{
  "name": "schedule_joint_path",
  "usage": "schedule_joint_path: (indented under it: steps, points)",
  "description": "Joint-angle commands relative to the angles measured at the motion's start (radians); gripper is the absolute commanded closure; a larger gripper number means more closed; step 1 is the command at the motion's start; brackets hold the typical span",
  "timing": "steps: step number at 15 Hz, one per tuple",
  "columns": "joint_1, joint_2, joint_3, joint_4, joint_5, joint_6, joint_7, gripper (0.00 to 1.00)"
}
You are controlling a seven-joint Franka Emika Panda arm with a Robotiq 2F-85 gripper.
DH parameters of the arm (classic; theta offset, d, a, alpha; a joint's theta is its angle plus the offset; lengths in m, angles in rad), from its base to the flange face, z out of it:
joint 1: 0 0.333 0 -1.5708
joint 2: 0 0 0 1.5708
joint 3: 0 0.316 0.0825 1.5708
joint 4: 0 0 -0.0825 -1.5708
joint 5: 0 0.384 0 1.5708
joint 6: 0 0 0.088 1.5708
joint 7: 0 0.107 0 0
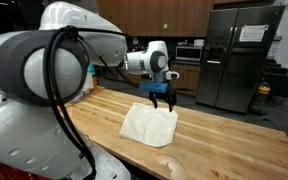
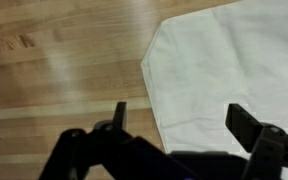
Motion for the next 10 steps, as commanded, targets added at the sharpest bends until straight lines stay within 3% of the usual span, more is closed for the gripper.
schedule_joint_path:
  steps: [1, 10]
  points:
    - [-0.005, 0.058, -0.013, 0.048, 0.012, 0.011, 0.018, 0.0]
    - [-0.024, 0.21, -0.079, 0.11, 0.046, 0.182, -0.02, 0.0]
